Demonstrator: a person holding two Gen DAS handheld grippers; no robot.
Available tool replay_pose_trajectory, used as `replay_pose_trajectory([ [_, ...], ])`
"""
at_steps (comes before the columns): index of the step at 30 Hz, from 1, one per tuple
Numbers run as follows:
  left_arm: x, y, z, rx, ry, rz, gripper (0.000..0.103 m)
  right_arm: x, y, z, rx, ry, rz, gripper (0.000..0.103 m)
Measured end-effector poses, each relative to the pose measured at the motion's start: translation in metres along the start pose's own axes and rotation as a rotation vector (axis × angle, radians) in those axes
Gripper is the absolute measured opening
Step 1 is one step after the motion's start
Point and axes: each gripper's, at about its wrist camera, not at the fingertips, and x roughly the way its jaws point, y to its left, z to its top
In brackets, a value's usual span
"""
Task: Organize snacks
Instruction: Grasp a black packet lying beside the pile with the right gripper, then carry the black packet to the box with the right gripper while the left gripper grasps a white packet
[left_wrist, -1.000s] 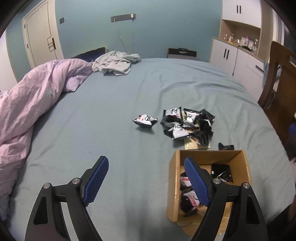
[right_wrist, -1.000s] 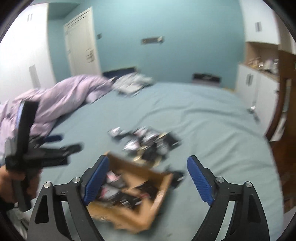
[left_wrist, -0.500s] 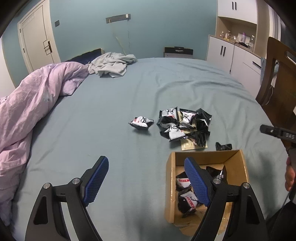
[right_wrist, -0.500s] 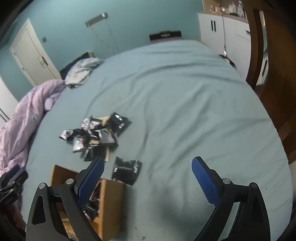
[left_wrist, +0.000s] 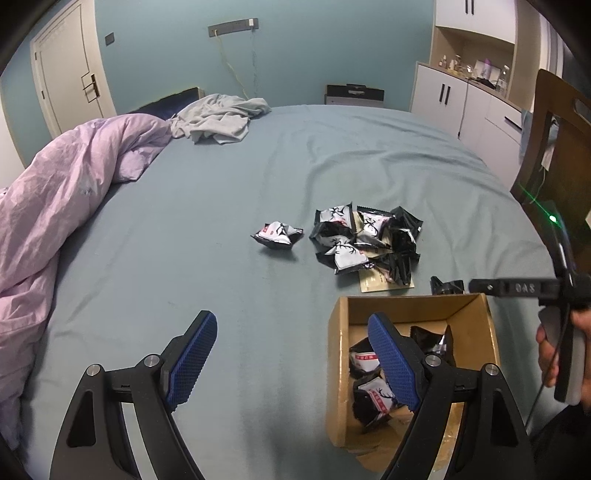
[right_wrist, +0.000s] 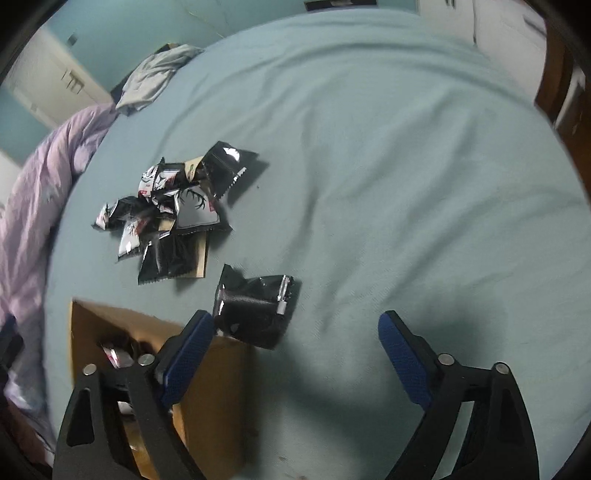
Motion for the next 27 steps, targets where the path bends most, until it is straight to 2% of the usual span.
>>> replay_pose_trajectory([
  [5, 0.0, -0.002, 0.0, 0.005, -0.001, -0.008, 0.085, 0.022, -0.009, 0.014, 0.077, 0.062, 0.107, 0.081],
  [10, -0.001, -0.003, 0.001, 0.009, -0.011, -0.005, 0.085, 0.034, 0.001, 0.023, 0.046, 0.078, 0.14, 0.081],
  [13, 0.0, -0.001, 0.001, 0.003, -0.009, 0.001, 0.085, 0.045, -0.001, 0.025, 0.069, 0.083, 0.154, 0.081],
  [17, 0.002, 0.003, 0.002, -0.016, -0.006, 0.006, 0.085, 0.043, -0.023, 0.028, 0.142, 0.079, 0.133, 0.074],
  [21, 0.002, 0.006, 0.003, -0.031, -0.008, 0.0, 0.085, 0.046, -0.011, 0.026, 0.071, 0.103, 0.092, 0.074],
  [23, 0.003, 0.004, 0.002, -0.024, -0.008, 0.006, 0.085, 0.049, -0.001, 0.024, 0.015, 0.097, 0.024, 0.07],
  [24, 0.004, 0.004, 0.002, -0.021, -0.008, 0.008, 0.085, 0.05, 0.0, 0.024, 0.011, 0.096, 0.019, 0.066],
  [26, 0.005, 0.004, 0.001, -0.016, -0.006, 0.014, 0.085, 0.049, 0.002, 0.026, 0.01, 0.094, 0.043, 0.05],
  [27, 0.005, 0.004, 0.001, -0.016, -0.004, 0.014, 0.085, 0.049, 0.005, 0.025, 0.012, 0.091, 0.051, 0.05],
])
